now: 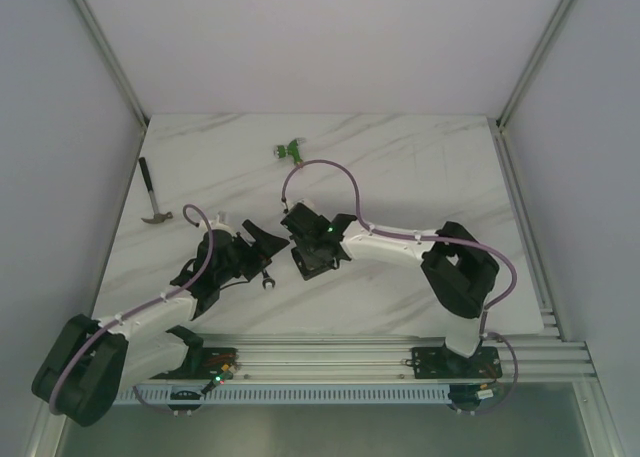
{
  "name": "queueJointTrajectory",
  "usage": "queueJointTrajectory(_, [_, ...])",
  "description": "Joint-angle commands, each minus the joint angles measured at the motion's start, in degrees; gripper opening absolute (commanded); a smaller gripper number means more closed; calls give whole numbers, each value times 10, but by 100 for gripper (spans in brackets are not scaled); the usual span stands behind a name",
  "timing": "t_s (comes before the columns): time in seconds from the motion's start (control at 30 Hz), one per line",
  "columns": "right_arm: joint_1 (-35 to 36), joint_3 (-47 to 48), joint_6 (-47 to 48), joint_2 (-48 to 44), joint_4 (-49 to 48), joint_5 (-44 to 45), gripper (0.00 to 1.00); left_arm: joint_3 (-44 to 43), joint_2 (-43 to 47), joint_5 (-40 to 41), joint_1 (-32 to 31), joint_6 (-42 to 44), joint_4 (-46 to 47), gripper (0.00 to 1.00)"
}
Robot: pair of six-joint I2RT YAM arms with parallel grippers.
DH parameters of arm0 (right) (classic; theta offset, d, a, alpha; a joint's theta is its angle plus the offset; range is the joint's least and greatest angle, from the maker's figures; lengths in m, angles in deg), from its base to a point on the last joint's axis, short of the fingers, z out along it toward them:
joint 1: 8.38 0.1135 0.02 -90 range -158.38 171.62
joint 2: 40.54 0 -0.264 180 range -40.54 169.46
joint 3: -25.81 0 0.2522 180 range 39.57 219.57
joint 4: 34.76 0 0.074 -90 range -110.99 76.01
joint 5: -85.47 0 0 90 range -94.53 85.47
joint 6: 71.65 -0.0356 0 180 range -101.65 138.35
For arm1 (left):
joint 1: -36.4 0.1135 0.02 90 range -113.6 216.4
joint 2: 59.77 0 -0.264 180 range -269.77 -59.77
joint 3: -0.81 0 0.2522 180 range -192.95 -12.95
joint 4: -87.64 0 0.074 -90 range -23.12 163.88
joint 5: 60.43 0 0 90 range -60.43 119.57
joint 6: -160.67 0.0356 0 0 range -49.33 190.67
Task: Snap on the fuse box
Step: Install the fuse at the fuse box base.
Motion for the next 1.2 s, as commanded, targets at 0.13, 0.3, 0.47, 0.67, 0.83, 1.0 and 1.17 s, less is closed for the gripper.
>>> queueJointTrajectory(0.13, [-8, -109, 3, 48, 71, -18, 0, 9, 12, -3, 2, -4, -7, 100])
queueJointTrajectory(0.3, [-8, -92, 17, 88, 73, -11, 0, 7, 10, -3, 2, -7, -7, 100])
queueJointTrajectory(0.47, [-7, -53, 29, 143, 85, 10, 0, 8, 17, -1, 3, -7, -14, 100])
queueJointTrajectory(0.67, [-6, -93, 27, 106, 95, -12, 0, 7, 19, 2, 2, -6, -16, 100])
queueJointTrajectory(0.83, [3, -116, 38, 85, 129, -28, 0, 5, 21, 1, 2, -7, -16, 100])
queueJointTrajectory(1.0, [5, -94, 44, 84, 133, -24, 0, 5, 23, -1, 2, -7, -17, 100])
queueJointTrajectory(1.17, [5, -39, 42, 59, 118, -8, 4, 3, 26, -8, 2, -7, -19, 100])
